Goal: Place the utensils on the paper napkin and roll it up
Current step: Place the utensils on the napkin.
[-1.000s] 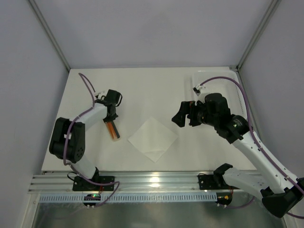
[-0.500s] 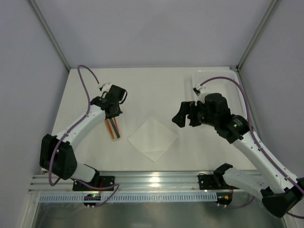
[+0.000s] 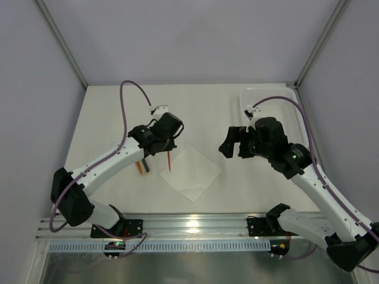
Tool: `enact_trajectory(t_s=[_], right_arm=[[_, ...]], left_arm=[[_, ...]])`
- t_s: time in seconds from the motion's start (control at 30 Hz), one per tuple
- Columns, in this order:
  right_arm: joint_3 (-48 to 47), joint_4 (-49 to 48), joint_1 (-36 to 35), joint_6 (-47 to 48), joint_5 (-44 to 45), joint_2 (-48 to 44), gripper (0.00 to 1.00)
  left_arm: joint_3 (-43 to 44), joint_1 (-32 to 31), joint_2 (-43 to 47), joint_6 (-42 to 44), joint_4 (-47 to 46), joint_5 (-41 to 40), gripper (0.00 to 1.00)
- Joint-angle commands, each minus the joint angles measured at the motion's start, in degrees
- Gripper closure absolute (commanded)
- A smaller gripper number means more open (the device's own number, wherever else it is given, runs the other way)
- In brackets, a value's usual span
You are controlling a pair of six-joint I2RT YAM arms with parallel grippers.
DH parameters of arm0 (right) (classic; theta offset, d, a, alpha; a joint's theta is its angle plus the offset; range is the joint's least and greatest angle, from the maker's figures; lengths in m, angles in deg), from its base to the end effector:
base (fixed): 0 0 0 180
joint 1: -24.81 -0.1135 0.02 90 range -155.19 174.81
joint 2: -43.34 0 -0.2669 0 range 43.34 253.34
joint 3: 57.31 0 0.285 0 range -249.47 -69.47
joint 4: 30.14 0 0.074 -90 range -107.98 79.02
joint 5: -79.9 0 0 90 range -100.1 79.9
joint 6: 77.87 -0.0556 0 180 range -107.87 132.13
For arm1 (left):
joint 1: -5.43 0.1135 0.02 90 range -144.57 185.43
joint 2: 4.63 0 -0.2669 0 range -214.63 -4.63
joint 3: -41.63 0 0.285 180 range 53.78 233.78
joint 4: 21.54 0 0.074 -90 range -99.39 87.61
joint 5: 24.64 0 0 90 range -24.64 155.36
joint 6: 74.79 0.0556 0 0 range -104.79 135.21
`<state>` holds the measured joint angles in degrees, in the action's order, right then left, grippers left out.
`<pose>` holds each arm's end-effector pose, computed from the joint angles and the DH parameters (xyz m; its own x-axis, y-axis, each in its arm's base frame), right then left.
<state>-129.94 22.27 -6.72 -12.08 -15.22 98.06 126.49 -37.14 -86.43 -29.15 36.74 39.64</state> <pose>0.2051 0.1316 0.3457 -0.6796 0.0622 -0.7309 -0.3342 0.8607 0.3841 0.2647 -0.2104 0.2910 -0.7311 -0.1837 -0.6570 -0.1175 0.9826 -0.1440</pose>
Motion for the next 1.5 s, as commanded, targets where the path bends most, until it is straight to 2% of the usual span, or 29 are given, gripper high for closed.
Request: enact_trajectory(t_s=[0.0, 0.43, 0.77, 1.47], right_arm=[[-1.1, 1.6, -0.2, -1.0, 4.5, -1.4, 0.01], [1.9, 3.7, -0.2, -1.4, 7.7, -4.3, 0.00], [1.4, 4.7, -0.2, -1.0, 8.3, -4.7, 0.01], [0.3, 6.2, -0.2, -1.0, 7.7, -6.4, 0.01]], left_arm=[[-0.5, -3.4, -2.0, -5.7, -2.9, -1.1, 1.00], [1.8, -10.6, -14.1, -13.9, -5.7, -6.8, 1.00], [4.5, -12.0, -21.6, -15.6, -8.2, -7.9, 1.00], [4.1, -13.6, -25.1, -14.9, -11.1, -8.4, 1.00]])
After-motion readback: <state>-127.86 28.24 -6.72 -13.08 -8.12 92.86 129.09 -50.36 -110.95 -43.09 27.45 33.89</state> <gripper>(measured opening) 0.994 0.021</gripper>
